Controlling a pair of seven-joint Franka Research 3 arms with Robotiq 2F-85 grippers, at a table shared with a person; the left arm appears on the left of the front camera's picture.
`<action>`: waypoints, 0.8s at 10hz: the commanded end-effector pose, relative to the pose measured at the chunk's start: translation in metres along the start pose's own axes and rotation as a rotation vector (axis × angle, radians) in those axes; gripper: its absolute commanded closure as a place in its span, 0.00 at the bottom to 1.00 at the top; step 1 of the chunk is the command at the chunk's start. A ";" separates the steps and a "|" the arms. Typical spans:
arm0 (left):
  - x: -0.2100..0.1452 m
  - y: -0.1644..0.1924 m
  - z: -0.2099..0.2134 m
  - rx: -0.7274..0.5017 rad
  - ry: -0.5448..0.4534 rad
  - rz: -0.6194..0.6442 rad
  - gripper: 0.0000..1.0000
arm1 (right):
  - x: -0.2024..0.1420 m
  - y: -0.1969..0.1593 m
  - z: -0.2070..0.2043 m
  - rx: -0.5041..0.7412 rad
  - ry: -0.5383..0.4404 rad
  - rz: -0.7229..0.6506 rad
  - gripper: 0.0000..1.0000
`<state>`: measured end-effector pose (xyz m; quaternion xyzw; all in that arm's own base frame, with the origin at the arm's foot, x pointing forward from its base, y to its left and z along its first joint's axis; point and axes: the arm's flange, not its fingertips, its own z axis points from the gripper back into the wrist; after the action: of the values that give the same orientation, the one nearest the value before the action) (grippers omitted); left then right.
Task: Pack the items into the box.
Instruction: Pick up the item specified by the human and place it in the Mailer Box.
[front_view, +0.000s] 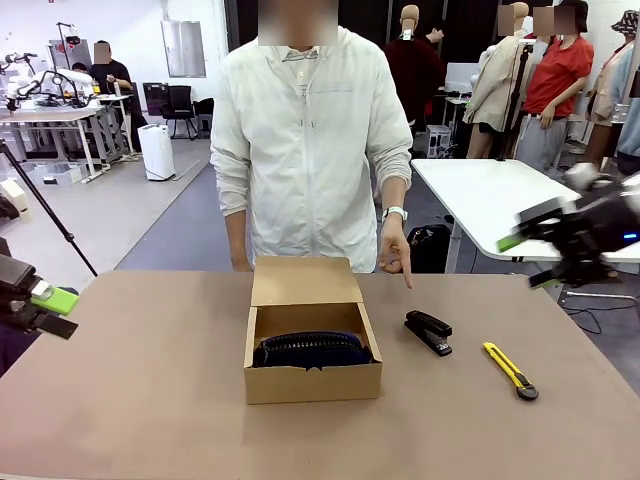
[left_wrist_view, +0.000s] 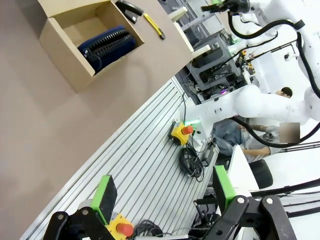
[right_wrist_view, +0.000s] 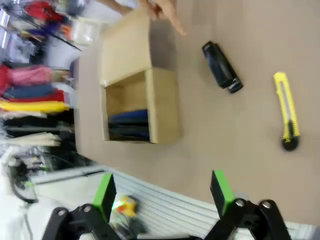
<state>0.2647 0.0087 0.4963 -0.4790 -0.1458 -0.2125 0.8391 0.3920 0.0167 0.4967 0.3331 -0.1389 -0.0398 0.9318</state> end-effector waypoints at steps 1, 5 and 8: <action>0.000 0.000 0.001 -0.017 -0.010 -0.005 0.00 | -0.010 -0.004 -0.027 -0.140 -0.048 0.154 0.00; 0.000 0.000 0.001 -0.017 -0.010 -0.005 0.00 | -0.005 0.018 -0.024 -0.091 0.006 0.101 0.00; 0.000 0.000 0.001 -0.017 -0.010 -0.005 0.00 | 0.052 0.034 -0.077 -0.303 0.085 0.132 0.00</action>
<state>0.2646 0.0091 0.4965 -0.4788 -0.1461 -0.2120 0.8393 0.4161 0.0599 0.4743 0.2415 -0.1410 0.0180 0.9599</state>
